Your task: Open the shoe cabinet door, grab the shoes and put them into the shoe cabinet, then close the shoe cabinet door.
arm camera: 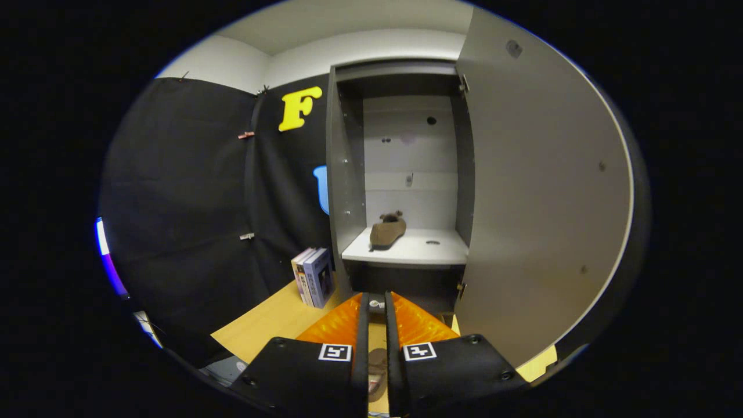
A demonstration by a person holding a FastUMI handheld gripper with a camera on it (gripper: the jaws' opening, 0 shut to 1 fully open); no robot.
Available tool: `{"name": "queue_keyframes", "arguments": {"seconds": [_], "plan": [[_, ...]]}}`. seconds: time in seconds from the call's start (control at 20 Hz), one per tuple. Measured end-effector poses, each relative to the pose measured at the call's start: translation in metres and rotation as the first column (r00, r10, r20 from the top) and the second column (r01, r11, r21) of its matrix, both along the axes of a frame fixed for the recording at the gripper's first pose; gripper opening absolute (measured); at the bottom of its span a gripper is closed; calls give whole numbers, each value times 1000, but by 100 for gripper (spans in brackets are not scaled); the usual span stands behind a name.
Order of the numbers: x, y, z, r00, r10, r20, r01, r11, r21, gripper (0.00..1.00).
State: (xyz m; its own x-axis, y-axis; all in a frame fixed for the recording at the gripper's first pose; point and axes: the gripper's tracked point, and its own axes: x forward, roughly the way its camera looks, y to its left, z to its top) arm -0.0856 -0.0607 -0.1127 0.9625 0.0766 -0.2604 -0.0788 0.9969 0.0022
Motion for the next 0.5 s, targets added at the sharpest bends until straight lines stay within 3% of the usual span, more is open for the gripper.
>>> {"name": "queue_keyframes", "arguments": {"seconds": [0.2,0.4,0.5], "plan": [[20,8,-78,984,-86,-154,82,996,-31,18],[23,11,-167,921,-156,-356,155,987,-31,18],[20,14,-210,872,-179,-455,174,983,-53,18]]}}
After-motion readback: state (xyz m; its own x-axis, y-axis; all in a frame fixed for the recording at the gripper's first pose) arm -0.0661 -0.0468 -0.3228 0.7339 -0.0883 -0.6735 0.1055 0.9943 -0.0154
